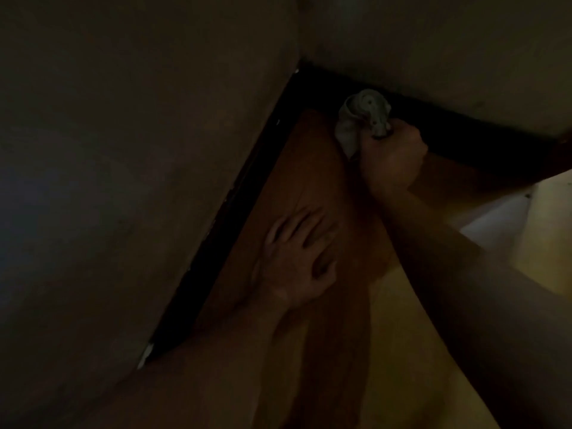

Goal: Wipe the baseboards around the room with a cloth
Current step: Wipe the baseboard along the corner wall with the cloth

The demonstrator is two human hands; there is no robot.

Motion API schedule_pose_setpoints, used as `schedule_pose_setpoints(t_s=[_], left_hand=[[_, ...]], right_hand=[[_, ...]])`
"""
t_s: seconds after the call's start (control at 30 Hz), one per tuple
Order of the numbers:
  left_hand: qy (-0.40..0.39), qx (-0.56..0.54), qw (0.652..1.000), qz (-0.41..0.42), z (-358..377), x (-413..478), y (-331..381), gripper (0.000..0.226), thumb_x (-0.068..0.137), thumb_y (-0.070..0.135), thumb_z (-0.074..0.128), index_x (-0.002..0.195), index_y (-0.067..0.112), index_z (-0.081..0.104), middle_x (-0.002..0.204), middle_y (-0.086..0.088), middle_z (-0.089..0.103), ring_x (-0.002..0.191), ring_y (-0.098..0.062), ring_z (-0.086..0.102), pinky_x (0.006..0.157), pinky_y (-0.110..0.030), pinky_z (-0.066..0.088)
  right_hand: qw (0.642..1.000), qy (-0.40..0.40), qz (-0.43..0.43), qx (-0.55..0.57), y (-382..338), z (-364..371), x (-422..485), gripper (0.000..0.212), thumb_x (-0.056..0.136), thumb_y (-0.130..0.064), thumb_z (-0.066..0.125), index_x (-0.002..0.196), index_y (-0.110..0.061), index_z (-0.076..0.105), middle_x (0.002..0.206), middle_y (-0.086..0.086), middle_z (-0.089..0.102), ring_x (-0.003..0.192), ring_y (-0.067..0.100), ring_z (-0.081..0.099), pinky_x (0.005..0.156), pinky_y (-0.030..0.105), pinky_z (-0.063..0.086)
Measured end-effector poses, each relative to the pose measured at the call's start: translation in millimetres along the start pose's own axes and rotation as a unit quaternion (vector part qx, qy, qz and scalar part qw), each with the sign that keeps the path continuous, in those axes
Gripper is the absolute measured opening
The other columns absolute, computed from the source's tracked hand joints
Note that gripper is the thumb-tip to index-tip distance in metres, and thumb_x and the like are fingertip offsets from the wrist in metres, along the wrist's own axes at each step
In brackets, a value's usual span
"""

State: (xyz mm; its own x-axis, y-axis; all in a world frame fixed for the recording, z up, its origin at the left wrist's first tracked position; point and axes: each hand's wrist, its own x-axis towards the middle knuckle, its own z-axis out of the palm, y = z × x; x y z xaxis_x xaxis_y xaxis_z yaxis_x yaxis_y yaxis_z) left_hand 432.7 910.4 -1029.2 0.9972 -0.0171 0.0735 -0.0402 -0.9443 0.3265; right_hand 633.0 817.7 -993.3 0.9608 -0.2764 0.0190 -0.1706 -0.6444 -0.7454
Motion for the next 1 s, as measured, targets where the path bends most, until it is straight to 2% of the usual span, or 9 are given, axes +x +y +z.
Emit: schedule_pose_setpoints(t_s=[0.1,0.27,0.37,0.5,0.57,0.7,0.9,1.0], left_hand=[[-0.002,-0.013,1.0,-0.008,0,-1,1,0.059,0.083,0.043,0.066,0.141,0.031,0.058,0.154,-0.002,0.046,0.142,-0.023,0.038,0.115,-0.044,0.025],[-0.024,-0.022,0.999,-0.015,-5,-1,2,0.058,0.085,0.046,0.056,0.141,0.031,0.057,0.156,-0.002,0.044,0.142,-0.025,0.039,0.114,-0.049,0.029],[-0.026,-0.013,0.999,-0.015,-6,-1,3,0.06,0.086,0.049,0.05,0.143,0.033,0.055,0.156,-0.002,0.043,0.142,-0.026,0.039,0.115,-0.049,0.029],[-0.008,-0.006,1.0,-0.006,-1,-2,0,0.06,0.087,0.049,0.055,0.145,0.033,0.052,0.157,-0.002,0.042,0.143,-0.024,0.035,0.117,-0.045,0.023],[0.004,0.0,1.0,0.002,2,-2,0,0.06,0.087,0.048,0.057,0.144,0.031,0.054,0.156,-0.002,0.043,0.143,-0.024,0.036,0.116,-0.044,0.022],[0.016,0.0,1.0,-0.002,1,-2,2,0.06,0.086,0.044,0.065,0.143,0.03,0.055,0.155,-0.002,0.044,0.143,-0.023,0.036,0.117,-0.038,0.014],[-0.045,0.011,0.999,-0.021,-6,-1,6,0.064,0.088,0.041,0.063,0.149,0.031,0.047,0.161,-0.003,0.035,0.148,-0.025,0.029,0.121,-0.044,0.011],[-0.046,0.01,0.998,-0.03,-9,1,10,0.062,0.086,0.037,0.066,0.146,0.028,0.053,0.159,-0.005,0.037,0.147,-0.027,0.033,0.121,-0.045,0.014]], right_hand=[[1.0,0.02,0.008,-0.011,17,-25,4,0.033,0.081,-0.046,0.062,0.093,-0.018,0.075,0.091,0.007,0.073,0.087,0.027,0.069,0.064,0.024,0.037],[0.999,-0.003,0.018,-0.041,27,-55,8,0.035,0.083,-0.047,0.061,0.094,-0.018,0.074,0.092,0.008,0.072,0.089,0.03,0.068,0.066,0.028,0.041],[0.999,-0.038,0.02,-0.018,17,-54,6,0.033,0.084,-0.045,0.06,0.096,-0.017,0.074,0.096,0.009,0.072,0.091,0.03,0.068,0.068,0.028,0.043],[0.995,-0.095,-0.007,-0.004,-4,-33,7,0.031,0.086,-0.043,0.063,0.097,-0.016,0.073,0.1,0.009,0.072,0.092,0.026,0.068,0.066,0.026,0.043],[0.996,-0.089,-0.011,0.0,-4,-27,6,0.033,0.086,-0.044,0.063,0.099,-0.016,0.074,0.102,0.009,0.072,0.094,0.027,0.068,0.067,0.026,0.043],[0.997,-0.069,0.023,0.032,8,-25,5,0.026,0.087,-0.04,0.062,0.084,-0.016,0.071,0.091,0.008,0.071,0.086,0.025,0.067,0.061,0.024,0.035],[0.996,-0.092,-0.011,0.018,-6,-12,9,0.028,0.087,-0.04,0.064,0.092,-0.014,0.074,0.097,0.01,0.072,0.089,0.025,0.067,0.061,0.024,0.035],[0.997,-0.079,0.005,0.017,14,-36,15,0.03,0.085,-0.042,0.062,0.091,-0.014,0.074,0.093,0.011,0.072,0.087,0.029,0.067,0.063,0.026,0.036]])
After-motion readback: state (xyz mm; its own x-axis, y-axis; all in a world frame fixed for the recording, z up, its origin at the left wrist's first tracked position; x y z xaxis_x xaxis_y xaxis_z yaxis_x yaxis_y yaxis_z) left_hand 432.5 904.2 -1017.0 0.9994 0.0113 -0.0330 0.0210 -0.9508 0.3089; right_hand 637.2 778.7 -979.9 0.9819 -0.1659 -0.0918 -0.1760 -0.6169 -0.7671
